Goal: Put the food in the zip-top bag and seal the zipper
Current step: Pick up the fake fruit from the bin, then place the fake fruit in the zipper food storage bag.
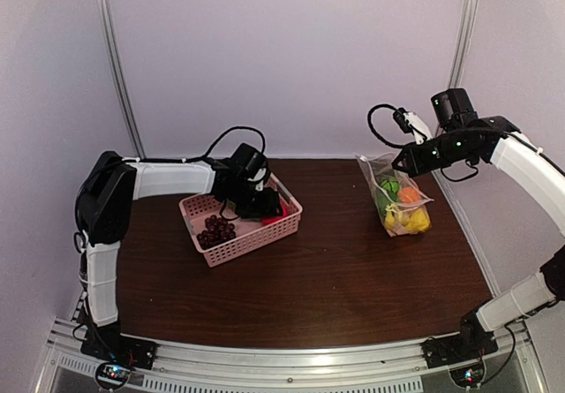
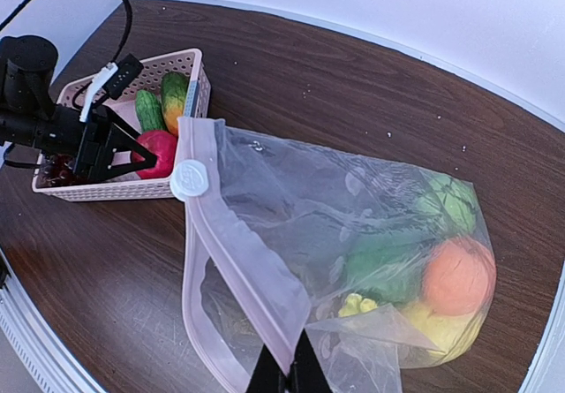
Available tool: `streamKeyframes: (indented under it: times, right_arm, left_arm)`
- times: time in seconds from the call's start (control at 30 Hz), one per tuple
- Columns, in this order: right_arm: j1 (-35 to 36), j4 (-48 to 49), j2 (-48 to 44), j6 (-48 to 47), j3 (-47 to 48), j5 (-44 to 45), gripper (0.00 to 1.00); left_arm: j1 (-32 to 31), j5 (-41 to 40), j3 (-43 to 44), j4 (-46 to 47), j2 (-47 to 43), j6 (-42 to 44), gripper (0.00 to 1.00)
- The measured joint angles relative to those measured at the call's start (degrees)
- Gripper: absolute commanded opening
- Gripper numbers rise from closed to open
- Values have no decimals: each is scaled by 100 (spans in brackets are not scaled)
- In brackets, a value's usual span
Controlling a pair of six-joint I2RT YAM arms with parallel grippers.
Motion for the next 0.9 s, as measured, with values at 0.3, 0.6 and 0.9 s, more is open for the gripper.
streamKeyframes:
  times: [0.3,0.6,0.9]
  right_arm:
    - [0,-35,17,0,46,4,0]
    - [61,-413,533,37,1003,-4,0]
    - [223,-461,745,271,1246,-229,0]
  left_arm:
    - [-68,-575,-264,-175,-1825,264,47]
    - [-1228,487,-116,2138,-1740,31,42]
    - [-1849,925,1174,3185,-310,-732,38]
